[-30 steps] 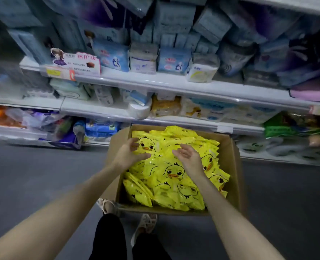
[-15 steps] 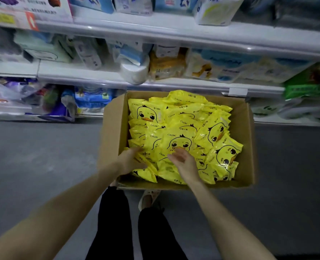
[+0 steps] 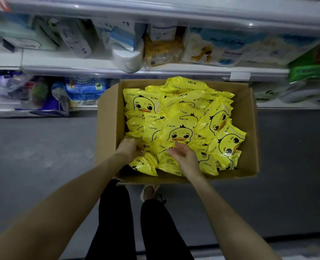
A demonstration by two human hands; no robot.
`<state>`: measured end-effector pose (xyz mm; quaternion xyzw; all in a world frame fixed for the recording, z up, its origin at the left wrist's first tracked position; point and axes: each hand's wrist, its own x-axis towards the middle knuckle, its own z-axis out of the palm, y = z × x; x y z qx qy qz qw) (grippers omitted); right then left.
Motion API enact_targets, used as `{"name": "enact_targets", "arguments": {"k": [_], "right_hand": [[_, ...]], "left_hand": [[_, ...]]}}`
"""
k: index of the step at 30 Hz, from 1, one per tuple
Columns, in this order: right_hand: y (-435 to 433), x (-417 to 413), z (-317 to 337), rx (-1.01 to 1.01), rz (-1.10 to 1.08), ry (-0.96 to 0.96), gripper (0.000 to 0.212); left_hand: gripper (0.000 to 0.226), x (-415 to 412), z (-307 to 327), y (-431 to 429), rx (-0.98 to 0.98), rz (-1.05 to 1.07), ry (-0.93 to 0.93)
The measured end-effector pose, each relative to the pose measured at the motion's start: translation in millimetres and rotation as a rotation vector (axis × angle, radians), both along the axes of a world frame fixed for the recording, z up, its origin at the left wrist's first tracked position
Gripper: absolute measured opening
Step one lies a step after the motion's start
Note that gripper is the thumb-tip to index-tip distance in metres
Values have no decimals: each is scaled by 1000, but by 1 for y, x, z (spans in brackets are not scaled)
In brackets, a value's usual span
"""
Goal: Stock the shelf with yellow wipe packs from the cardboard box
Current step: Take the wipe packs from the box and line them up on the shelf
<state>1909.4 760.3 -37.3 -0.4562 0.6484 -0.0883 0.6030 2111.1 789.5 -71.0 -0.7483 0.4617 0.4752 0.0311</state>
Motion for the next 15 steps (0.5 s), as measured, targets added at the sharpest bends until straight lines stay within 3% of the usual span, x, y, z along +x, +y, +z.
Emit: {"name": "enact_targets", "arguments": {"k": [8, 10, 13, 15], "right_hand": [[-3, 20, 19, 128, 211, -126, 79], [-4, 26, 25, 137, 195, -102, 69], [-12, 29, 34, 83, 137, -122, 29], [-19, 29, 39, 34, 133, -132, 20]], "left_hand": [[25, 28, 44, -27, -98, -22, 151], [18, 31, 57, -35, -135, -5, 206], [23, 32, 71, -41, -163, 1, 283], [29, 30, 74, -42, -174, 29, 328]]}}
